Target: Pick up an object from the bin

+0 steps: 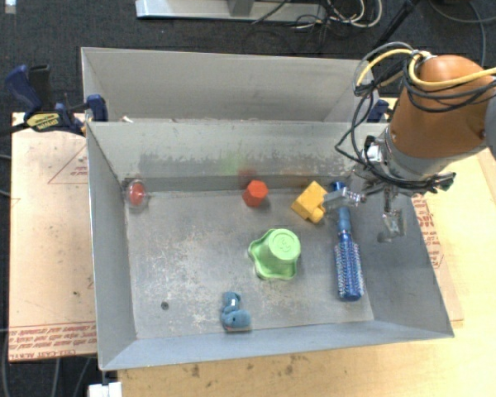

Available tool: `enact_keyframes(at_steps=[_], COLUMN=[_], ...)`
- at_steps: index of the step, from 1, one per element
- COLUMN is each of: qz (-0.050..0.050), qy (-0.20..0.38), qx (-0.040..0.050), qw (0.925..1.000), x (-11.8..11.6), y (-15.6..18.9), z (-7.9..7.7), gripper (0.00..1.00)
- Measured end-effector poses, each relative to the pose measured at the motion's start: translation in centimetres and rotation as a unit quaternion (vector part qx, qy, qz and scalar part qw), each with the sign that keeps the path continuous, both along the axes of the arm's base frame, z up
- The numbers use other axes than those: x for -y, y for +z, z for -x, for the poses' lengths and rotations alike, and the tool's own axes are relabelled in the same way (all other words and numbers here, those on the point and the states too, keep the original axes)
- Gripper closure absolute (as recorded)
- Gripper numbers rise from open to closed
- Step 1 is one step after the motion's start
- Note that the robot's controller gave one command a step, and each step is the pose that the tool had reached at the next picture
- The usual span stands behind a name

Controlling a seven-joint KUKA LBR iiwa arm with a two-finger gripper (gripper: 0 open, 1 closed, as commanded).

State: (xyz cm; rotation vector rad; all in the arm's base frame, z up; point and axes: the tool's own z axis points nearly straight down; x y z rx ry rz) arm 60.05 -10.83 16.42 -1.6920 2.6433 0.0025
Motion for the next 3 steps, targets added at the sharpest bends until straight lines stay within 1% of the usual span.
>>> enact_keyframes(at_steps=[1,2,3], qz=[0.000,-0.004,-0.002], qy=[0.275,0.269,0.275], qx=[-0.0010,0.0044,0.0020], qw=[0.9613,0.9631,0.9615], x=[-2.9,2.5,1.9], y=[-9.3,-9.2,-9.3], z=[-3.5,-4.0,-4.6], gripper=[0.00,0.00,0.00])
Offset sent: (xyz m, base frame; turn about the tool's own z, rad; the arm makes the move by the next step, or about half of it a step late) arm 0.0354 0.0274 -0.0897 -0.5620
